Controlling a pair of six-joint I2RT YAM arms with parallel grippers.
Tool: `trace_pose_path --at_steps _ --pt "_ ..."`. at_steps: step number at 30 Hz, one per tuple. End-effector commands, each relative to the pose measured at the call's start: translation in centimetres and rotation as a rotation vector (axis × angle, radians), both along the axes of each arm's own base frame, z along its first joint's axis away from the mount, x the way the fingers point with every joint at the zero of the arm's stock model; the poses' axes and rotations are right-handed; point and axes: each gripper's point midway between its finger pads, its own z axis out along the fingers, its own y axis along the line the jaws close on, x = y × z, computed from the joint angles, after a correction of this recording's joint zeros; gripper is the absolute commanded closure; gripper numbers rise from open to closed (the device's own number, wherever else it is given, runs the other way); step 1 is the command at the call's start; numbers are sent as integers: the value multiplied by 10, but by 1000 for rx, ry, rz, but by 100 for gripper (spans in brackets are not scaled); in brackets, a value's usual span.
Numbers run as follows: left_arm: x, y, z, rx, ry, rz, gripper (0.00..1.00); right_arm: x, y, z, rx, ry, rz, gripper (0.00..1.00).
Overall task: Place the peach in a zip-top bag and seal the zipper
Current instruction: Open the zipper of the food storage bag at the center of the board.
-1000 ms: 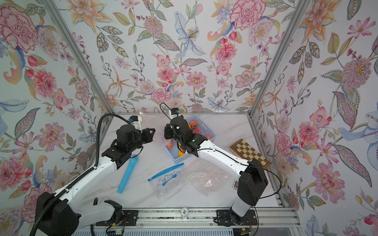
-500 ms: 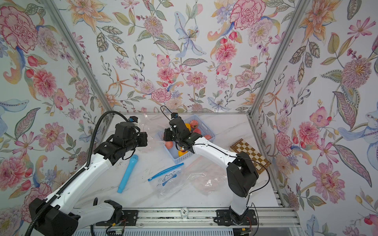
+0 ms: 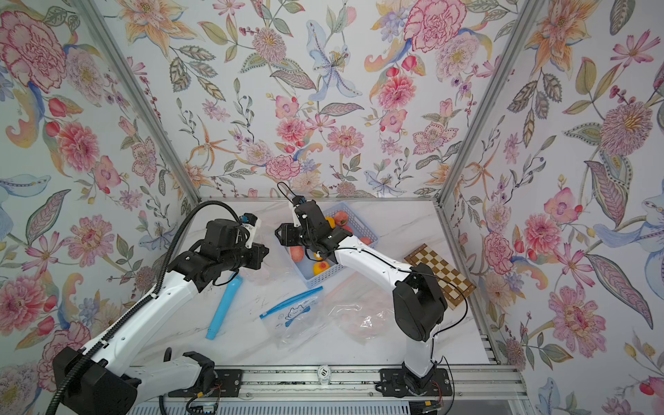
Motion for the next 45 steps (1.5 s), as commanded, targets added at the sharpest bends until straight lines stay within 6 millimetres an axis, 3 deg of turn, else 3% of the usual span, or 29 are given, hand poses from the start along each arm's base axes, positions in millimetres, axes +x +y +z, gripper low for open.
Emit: trace_pose_path --at_steps 1,7,16,22,29,36,42,45 --pt "-6 -9 5 -18 -17 -87 100 6 -1 1 -55 -14 -6 46" --pt "-8 -16 11 -39 -101 -153 100 16 2 -5 -87 -4 -31 48" --pt "-4 -2 18 -92 -218 -36 100 19 -13 -11 -98 13 -84 84" --pt "5 11 20 -87 -245 63 100 16 -26 -25 -99 92 -142 92" --pt "6 16 19 -61 -262 68 100 18 -54 -59 -138 210 -249 97" --pt "6 45 30 -70 -334 243 100 12 -53 -69 -144 241 -237 99" --pt "8 42 -6 3 -148 245 100 7 -43 -68 -131 235 -189 92" --pt "10 41 -14 28 -124 233 100 3 -38 -61 -132 211 -162 85"
